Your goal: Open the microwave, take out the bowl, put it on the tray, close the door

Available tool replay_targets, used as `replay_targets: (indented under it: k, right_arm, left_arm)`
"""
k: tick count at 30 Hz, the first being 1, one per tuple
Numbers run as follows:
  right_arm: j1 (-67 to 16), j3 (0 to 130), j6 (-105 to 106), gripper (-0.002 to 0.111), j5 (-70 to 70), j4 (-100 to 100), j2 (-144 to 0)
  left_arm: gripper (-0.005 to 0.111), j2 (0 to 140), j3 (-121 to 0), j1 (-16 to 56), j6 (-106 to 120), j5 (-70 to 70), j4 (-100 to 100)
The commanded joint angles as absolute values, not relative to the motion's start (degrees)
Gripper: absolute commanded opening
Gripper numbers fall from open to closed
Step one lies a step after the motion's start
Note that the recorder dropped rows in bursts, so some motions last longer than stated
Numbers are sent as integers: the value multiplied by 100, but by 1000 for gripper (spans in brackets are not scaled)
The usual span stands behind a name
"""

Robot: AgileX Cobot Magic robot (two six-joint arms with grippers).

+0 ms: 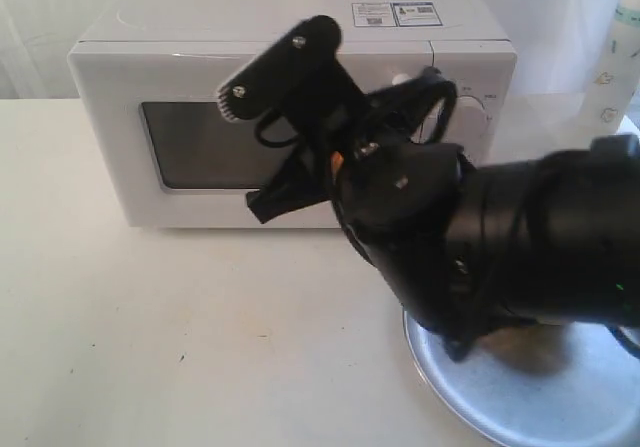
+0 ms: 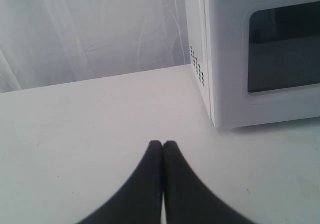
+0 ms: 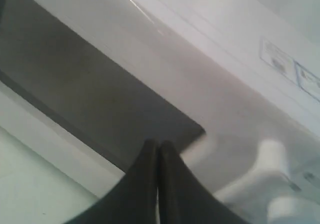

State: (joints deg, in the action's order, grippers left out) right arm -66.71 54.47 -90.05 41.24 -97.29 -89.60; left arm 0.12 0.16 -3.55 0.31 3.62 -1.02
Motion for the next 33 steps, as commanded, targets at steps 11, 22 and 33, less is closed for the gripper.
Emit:
replay_targets:
  k: [11, 22, 33]
  right_arm:
    - [-6617, 3187, -11347, 0, 6729, -9995, -8204]
    - [-6617, 2582, -11915, 0, 6996, -9080, -8160]
    - [-6617, 2582, -11915, 0, 6996, -8952, -8160]
  left_arm:
    - [0, 0, 0, -326, 0, 393, -50]
    - [0, 0, 0, -326, 0, 393, -50]
    - [0, 0, 0, -326, 0, 393, -50]
